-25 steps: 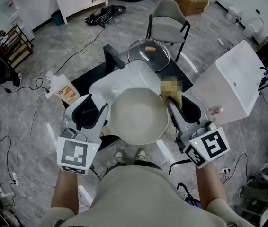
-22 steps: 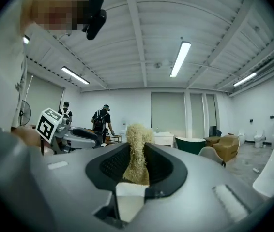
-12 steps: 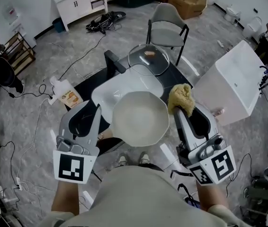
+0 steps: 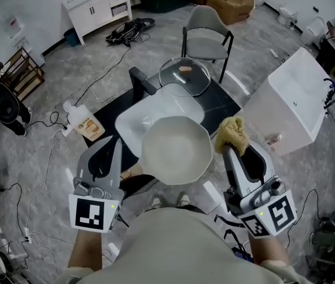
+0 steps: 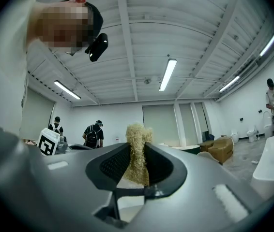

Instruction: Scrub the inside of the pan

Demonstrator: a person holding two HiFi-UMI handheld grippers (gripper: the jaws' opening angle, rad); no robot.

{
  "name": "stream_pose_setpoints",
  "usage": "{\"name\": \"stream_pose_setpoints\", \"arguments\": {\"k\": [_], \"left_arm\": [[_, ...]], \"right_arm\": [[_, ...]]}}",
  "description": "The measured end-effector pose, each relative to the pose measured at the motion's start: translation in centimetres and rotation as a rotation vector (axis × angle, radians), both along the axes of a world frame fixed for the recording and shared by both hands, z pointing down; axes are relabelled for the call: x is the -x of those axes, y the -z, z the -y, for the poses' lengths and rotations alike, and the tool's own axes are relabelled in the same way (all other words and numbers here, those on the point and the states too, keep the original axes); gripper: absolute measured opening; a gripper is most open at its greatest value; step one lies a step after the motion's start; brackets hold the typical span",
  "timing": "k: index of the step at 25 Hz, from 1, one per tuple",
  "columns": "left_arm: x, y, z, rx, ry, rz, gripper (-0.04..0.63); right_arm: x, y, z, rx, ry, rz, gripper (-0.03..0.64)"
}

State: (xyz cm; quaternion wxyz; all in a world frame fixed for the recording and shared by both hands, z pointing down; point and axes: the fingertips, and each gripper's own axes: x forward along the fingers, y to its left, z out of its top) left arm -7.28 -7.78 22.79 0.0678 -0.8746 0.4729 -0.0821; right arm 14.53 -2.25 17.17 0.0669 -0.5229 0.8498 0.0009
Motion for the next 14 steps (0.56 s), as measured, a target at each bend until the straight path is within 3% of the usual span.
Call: {"name": "stream_pose_setpoints", "arguments": {"k": [14], "left_arm": [[0.8, -1.6, -0.8, 0.041, 0.019, 0.012, 0.003]], "right_arm": [[0.3, -2.2, 0.5, 0.045, -0.005, -0.007, 0.095]]}}
